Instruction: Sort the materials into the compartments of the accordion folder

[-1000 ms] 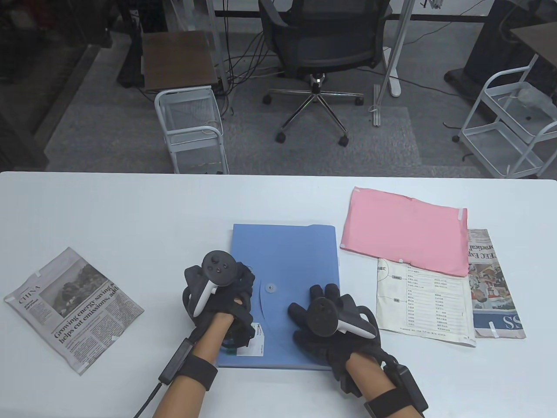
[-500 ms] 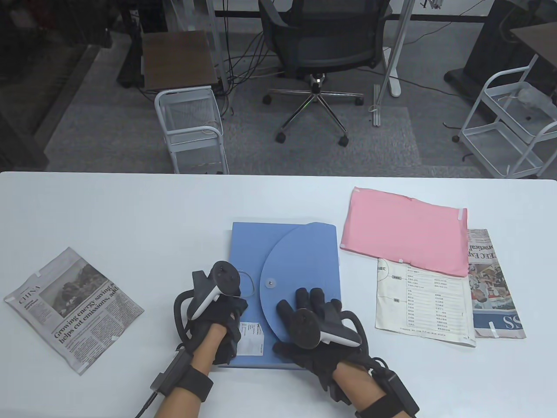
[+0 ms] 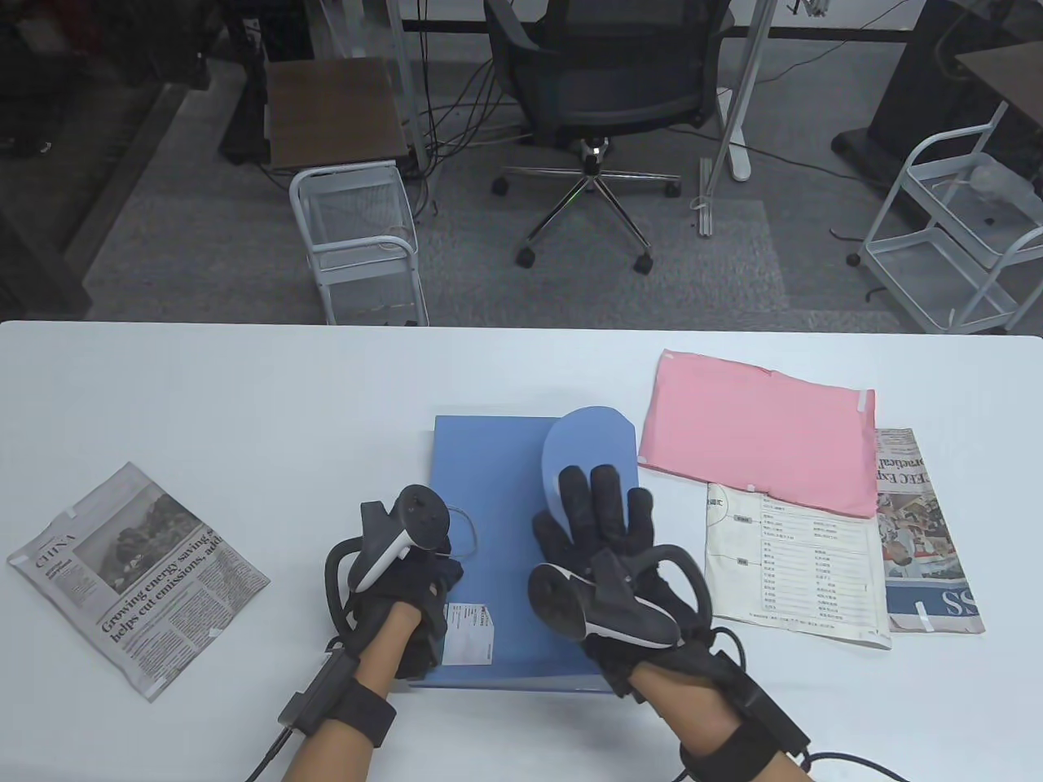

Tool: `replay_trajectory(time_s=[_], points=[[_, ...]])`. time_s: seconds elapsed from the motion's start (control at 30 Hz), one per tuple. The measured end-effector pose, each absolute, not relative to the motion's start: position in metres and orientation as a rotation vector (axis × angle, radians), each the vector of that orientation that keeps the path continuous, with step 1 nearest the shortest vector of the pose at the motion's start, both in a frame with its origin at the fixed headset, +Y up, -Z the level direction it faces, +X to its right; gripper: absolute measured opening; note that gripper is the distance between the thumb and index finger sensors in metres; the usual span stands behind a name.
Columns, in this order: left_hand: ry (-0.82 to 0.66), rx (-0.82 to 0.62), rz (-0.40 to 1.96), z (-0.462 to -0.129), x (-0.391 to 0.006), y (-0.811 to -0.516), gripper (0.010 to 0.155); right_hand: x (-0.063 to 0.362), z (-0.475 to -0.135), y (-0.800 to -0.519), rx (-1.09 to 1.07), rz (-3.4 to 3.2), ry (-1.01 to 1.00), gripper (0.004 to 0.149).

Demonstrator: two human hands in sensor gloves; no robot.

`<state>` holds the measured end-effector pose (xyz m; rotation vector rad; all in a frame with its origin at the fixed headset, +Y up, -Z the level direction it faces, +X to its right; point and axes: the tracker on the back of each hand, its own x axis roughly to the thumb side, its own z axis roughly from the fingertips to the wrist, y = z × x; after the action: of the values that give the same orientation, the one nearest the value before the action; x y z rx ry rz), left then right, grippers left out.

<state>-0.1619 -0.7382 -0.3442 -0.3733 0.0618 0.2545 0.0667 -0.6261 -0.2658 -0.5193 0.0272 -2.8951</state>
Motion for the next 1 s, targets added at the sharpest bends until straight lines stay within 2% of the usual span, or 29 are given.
replay_trajectory(time_s=[0.1, 0.17, 0.33, 0.47, 0.57, 0.63, 0.8, 0.9, 0.93, 1.0], points=[[0.064, -0.375, 0.260, -0.344, -0.162, -0.739, 0.046, 0.096, -0.276, -0.616, -0.294, -2.782, 0.054, 0.059], [0.067, -0.375, 0.258, -0.344, -0.162, -0.739, 0.046, 0.117, -0.286, -0.628, -0.162, -2.752, -0.062, 0.062], [0.068, -0.374, 0.255, -0.345, -0.161, -0.739, 0.046, 0.150, -0.301, -0.688, -0.067, -2.848, -0.425, 0.069], [0.070, -0.374, 0.257, -0.345, -0.162, -0.739, 0.047, 0.166, -0.306, -0.736, -0.029, -3.076, -0.633, 0.061], [0.071, -0.363, 0.254, -0.343, -0.161, -0.739, 0.047, 0.180, -0.310, -0.759, 0.001, -3.225, -0.797, 0.058], [0.064, -0.360, 0.246, -0.342, -0.161, -0.738, 0.048, 0.187, -0.312, -0.763, 0.009, -3.340, -0.873, 0.058], [0.028, -0.381, 0.236, -0.341, -0.155, -0.732, 0.054, 0.189, -0.312, -0.768, 0.012, -3.374, -0.874, 0.056], [0.025, -0.471, 0.245, -0.336, -0.145, -0.715, 0.068, 0.189, -0.313, -0.767, 0.016, -3.376, -0.903, 0.056], [0.026, -0.470, 0.257, -0.332, -0.139, -0.705, 0.073, 0.189, -0.313, -0.767, 0.020, -3.381, -0.916, 0.056], [0.001, -0.404, 0.257, -0.327, -0.125, -0.687, 0.074, 0.189, -0.314, -0.766, 0.023, -3.380, -0.928, 0.057]])
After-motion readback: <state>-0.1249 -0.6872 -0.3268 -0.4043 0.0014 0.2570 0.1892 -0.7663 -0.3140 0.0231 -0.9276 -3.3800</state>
